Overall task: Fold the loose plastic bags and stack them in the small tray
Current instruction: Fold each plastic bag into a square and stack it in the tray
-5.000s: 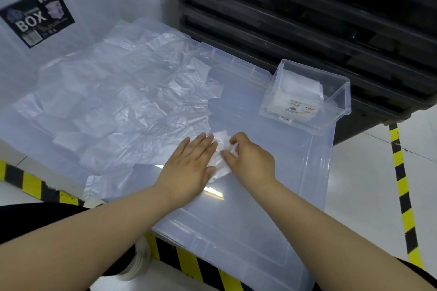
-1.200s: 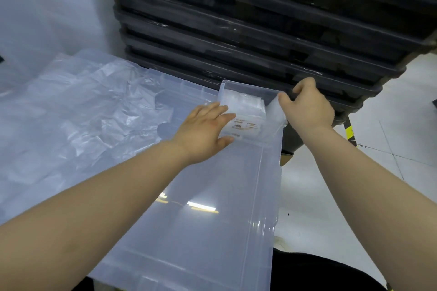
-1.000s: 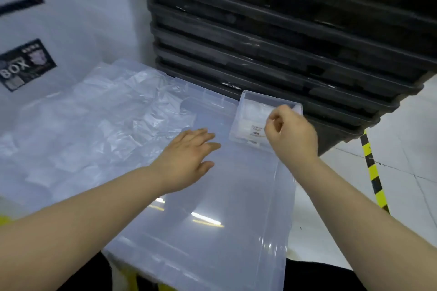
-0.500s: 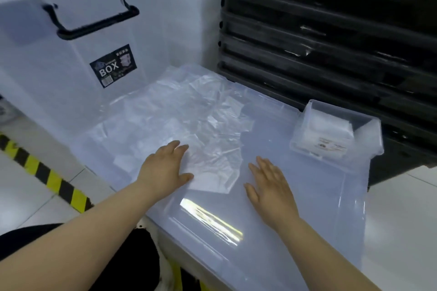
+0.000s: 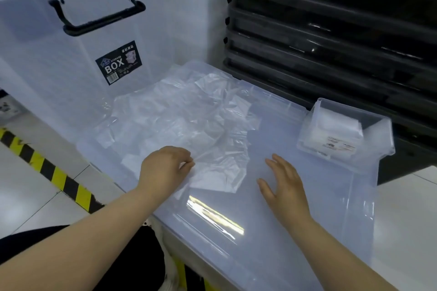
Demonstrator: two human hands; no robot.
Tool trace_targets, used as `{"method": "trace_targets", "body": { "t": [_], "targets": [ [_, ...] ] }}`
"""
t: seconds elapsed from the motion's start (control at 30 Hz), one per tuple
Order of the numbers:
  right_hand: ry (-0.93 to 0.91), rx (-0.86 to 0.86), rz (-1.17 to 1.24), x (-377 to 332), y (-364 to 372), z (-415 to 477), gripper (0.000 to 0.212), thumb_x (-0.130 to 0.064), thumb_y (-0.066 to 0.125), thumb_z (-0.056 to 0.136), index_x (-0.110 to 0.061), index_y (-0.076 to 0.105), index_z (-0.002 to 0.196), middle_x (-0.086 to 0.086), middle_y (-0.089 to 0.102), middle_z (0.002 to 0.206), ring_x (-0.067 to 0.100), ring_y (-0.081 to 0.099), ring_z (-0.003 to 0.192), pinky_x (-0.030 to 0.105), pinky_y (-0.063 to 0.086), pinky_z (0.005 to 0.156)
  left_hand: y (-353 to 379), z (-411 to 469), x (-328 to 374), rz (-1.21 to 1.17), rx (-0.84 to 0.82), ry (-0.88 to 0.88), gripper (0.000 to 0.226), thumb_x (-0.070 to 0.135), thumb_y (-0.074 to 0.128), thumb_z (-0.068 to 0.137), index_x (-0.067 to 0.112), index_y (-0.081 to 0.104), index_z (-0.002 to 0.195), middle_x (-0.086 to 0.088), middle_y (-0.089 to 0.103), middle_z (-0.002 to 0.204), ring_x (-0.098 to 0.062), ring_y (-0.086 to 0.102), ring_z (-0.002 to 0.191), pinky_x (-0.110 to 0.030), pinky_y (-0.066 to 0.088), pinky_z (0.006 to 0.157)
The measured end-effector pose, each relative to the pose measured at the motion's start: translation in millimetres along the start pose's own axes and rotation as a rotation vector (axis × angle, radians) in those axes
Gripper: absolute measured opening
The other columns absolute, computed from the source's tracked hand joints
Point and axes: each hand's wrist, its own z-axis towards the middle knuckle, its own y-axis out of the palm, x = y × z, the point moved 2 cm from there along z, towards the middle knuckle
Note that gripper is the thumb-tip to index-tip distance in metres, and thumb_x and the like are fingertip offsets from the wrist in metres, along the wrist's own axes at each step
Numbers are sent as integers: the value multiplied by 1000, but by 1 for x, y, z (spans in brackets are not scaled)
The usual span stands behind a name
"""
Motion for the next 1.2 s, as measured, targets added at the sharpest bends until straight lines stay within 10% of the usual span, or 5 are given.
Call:
{"method": "trace_targets", "body": {
  "t": [0.33, 0.6, 0.8, 0.93, 1.2],
  "targets": [
    [-646, 247, -243, -40, 9, 13, 47, -1, 88, 46, -12, 65, 85, 13, 67, 106, 27, 43, 110, 39, 28, 96, 5, -24, 47, -308, -178, 344, 32, 47, 47, 76, 29, 72, 67, 21, 68, 71, 1, 58, 74, -9, 45, 46],
    [-638, -15, -250, -6, -45, 13, 33, 3, 87, 48, -13, 75, 74, 7, 72, 96, 23, 69, 76, 27, 53, 54, 5, -23, 30, -103, -714, 357, 102, 82, 26, 50, 41, 16, 143, 30, -3, 134, 13, 2, 123, 3, -17, 91],
    [-515, -151, -515, 37, -73, 7, 30, -8, 74, 63, -11, 74, 93, 7, 71, 100, 23, 70, 86, 28, 55, 60, 24, -24, 36, 124, -750, 465, 98, 74, 11, 56, 35, 14, 146, 9, 4, 155, -7, 7, 142, -19, 3, 109],
    [-86, -278, -643, 51, -74, -1, 58, 4, 41, 89, -11, 27, 144, 9, 25, 151, 23, 27, 139, 29, 20, 112, 35, -15, 48, 175, -409, 601, 52, 51, 42, 68, 23, 73, 99, 0, 70, 102, -15, 69, 86, -22, 54, 67],
    [-410, -156, -395, -25, -36, -45, 47, -51, 43, 66, -19, 73, 83, -5, 71, 82, 12, 69, 72, 20, 53, 64, 37, -16, 69, 214, -334, 554, 34, 24, 87, 48, 14, 55, 41, 4, 51, 45, -16, 50, 36, -12, 21, 38]
  ]
}}
